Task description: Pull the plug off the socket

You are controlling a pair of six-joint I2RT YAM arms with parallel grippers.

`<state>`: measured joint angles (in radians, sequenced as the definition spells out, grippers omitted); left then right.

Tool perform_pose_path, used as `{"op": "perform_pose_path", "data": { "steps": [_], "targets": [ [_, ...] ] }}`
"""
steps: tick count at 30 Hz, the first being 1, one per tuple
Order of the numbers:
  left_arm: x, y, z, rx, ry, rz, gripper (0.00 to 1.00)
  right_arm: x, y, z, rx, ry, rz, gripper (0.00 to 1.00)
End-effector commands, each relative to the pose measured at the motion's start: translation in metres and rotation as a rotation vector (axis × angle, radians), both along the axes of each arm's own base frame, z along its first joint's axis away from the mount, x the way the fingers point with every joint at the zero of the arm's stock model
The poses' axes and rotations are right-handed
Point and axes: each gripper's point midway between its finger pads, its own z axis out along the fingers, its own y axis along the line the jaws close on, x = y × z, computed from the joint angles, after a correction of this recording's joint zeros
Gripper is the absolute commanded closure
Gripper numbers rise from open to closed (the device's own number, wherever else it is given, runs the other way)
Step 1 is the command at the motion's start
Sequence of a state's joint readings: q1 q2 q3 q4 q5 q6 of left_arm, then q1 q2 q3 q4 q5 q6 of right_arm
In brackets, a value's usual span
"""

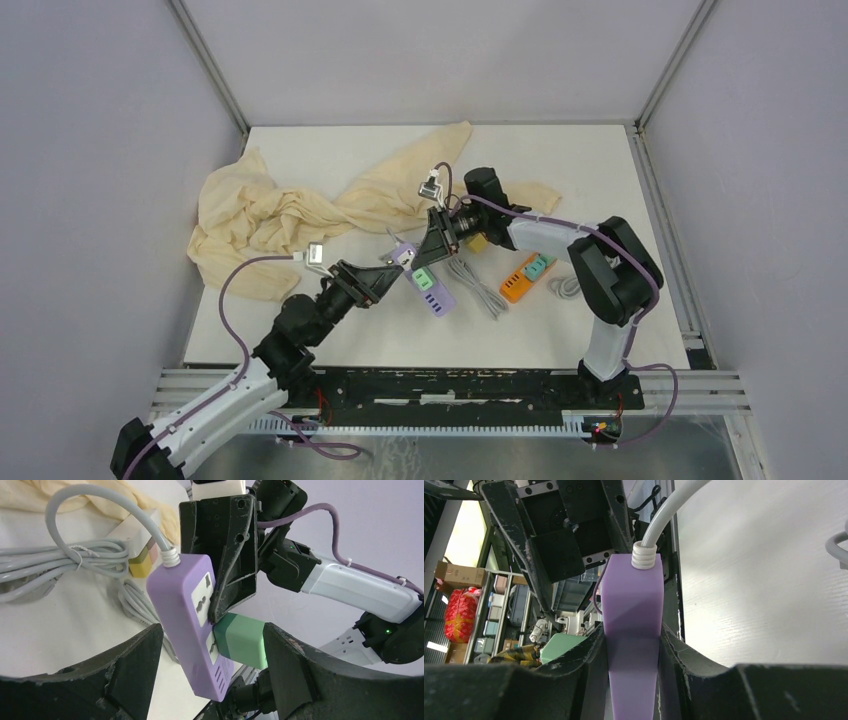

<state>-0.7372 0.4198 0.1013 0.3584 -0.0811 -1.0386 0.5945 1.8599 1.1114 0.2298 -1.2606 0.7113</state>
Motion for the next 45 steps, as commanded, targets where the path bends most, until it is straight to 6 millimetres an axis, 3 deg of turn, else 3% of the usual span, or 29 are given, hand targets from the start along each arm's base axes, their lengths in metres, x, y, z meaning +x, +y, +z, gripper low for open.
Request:
{"op": "perform_pose_path", "data": {
  "steps": [1,6,15,23,33,36,38,40,42,45],
  "targets": [
    [0.01,0.004,0.033,-0.075,-0.096,0.051,0.2,-0.007,-0.004,0.055,0.134,-0.142,0.069,0.94],
    [0.015,-0.003,0.033,-0.086,-0.088,0.032,0.2,-0.011,-0.005,0.064,0.148,-0.156,0.078,0.94],
    [0.025,-0.007,0.053,-0.157,-0.148,0.004,0.21,-0.023,-0.003,0.073,0.166,-0.169,0.113,0.94],
    [0.021,-0.019,0.061,-0.177,-0.183,-0.082,0.33,-0.027,0.0,0.073,0.164,-0.161,0.13,0.94],
    [0.018,-0.027,0.059,-0.16,-0.196,-0.128,0.38,-0.031,0.003,0.071,0.158,-0.144,0.148,0.93],
    [0.019,-0.027,0.059,-0.16,-0.201,-0.128,0.5,-0.031,0.003,0.07,0.157,-0.144,0.15,0.92],
    [0.02,-0.026,0.06,-0.159,-0.204,-0.121,0.64,-0.032,0.003,0.068,0.153,-0.145,0.154,0.92],
    [0.021,-0.025,0.06,-0.159,-0.203,-0.111,0.86,-0.032,0.002,0.064,0.141,-0.142,0.158,0.88],
    [0.022,-0.022,0.06,-0.161,-0.202,-0.098,0.96,-0.032,0.001,0.06,0.127,-0.147,0.166,0.77],
    [0.023,-0.015,0.057,-0.17,-0.189,-0.063,0.97,-0.026,-0.004,0.053,0.077,-0.175,0.151,0.47]
  ]
}}
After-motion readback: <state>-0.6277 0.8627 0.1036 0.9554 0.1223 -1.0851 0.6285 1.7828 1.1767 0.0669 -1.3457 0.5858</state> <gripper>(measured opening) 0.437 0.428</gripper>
